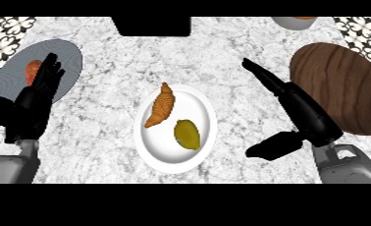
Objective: Pick the lemon from the plate and place it in the bowl
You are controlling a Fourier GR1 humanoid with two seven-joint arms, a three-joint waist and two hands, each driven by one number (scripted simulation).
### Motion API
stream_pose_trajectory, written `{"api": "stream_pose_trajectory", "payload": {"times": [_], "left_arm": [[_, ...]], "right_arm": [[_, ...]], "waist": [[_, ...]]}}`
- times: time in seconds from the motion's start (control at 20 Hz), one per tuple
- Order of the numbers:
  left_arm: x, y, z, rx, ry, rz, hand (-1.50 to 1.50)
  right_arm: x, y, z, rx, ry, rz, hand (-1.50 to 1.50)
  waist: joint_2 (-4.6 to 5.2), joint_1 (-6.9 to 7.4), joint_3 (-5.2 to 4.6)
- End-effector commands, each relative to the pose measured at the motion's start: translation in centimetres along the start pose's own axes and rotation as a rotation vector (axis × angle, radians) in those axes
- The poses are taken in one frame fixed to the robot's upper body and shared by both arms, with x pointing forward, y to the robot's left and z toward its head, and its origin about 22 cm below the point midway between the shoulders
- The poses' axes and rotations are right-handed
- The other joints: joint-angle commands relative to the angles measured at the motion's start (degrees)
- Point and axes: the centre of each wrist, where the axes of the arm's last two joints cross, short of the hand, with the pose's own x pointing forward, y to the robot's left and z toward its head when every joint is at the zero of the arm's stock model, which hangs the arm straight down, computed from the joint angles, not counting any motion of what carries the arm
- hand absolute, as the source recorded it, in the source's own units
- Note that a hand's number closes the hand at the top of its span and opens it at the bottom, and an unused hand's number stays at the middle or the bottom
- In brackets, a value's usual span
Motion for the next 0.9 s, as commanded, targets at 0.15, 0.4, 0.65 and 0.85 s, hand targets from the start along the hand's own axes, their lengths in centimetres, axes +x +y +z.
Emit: {"api": "stream_pose_trajectory", "payload": {"times": [0.15, 0.4, 0.65, 0.85], "left_arm": [[0.6, -1.3, -0.6, 0.003, -0.006, -0.005, 0.0], [0.4, -1.2, -0.4, 0.005, -0.01, -0.004, 0.0], [-1.7, -1.4, -0.4, 0.018, -0.021, -0.01, 0.0], [1.1, 0.7, 0.0, 0.01, 0.001, -0.009, 0.0]], "right_arm": [[2.8, 2.3, -4.2, 0.268, 0.097, 0.14, -1.5], [1.5, 2.5, -6.7, 0.391, 0.1, 0.136, -1.5], [3.2, 5.5, -8.0, 0.539, 0.166, 0.226, -1.5], [2.5, 6.2, -8.8, 0.593, 0.201, 0.236, -1.5]], "waist": [[-0.02, 0.02, 0.02], [0.02, -0.22, 0.06], [0.06, -0.49, 0.01], [-0.08, -0.24, 0.06]]}}
